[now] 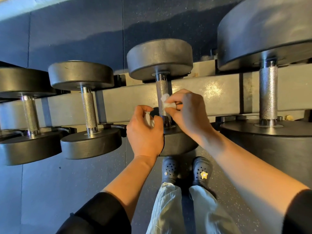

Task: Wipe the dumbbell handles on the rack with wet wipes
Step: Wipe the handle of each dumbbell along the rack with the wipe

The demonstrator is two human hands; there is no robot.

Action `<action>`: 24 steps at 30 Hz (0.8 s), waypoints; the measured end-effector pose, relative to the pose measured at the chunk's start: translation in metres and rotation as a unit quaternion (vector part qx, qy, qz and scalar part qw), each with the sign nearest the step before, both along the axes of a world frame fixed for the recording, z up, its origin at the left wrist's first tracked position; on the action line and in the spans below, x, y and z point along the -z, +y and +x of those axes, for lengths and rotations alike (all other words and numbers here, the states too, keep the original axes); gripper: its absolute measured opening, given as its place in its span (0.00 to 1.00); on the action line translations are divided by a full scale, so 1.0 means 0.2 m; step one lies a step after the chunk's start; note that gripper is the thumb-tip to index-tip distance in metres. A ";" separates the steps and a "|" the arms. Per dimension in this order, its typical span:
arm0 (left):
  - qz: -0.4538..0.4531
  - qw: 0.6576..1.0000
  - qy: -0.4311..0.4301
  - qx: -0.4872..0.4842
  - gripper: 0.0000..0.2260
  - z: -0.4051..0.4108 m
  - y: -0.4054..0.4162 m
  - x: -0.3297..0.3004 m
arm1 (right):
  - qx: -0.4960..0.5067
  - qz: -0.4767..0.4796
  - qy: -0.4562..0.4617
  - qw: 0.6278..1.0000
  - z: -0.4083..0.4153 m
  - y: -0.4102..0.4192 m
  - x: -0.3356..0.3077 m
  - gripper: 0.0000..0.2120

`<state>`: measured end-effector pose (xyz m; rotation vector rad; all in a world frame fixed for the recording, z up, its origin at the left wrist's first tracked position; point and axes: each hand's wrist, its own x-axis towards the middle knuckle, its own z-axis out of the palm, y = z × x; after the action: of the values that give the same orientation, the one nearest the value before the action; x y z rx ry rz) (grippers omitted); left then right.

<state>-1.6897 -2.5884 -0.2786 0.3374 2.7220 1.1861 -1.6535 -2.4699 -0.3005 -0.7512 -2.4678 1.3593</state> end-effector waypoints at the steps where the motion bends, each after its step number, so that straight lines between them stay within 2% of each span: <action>1: 0.001 1.000 0.002 0.001 0.08 0.00 0.00 0.00 | 0.000 0.008 0.001 1.000 -0.01 -0.01 0.00 0.06; 5: 0.002 1.000 0.005 0.001 0.06 0.01 0.00 -0.01 | -0.006 0.020 -0.020 1.000 0.00 0.01 0.01 0.05; 8: 0.005 1.000 0.013 0.002 0.08 0.02 0.01 -0.02 | -0.001 0.030 -0.024 0.999 0.05 0.01 0.00 0.03; 10: 0.015 1.000 0.023 0.006 0.08 0.03 0.02 -0.04 | 0.011 0.062 -0.030 0.998 0.11 0.06 -0.05 0.04; 16: 0.097 0.989 0.075 0.079 0.06 0.17 0.19 -0.11 | 0.016 0.142 -0.055 0.988 0.31 0.39 -0.22 0.10; 19: 0.180 0.976 -0.003 0.120 0.06 0.28 0.34 -0.09 | -0.015 0.207 -0.061 0.976 0.38 0.53 -0.24 0.13; 24: 0.157 0.972 -0.088 0.151 0.11 0.41 0.48 -0.02 | -0.077 0.329 -0.045 0.940 0.42 0.66 -0.25 0.17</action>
<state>-1.6071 -2.4918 -0.2752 0.6270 2.2313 1.4715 -1.5701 -2.3383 -0.2500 -0.4680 -2.8327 0.4575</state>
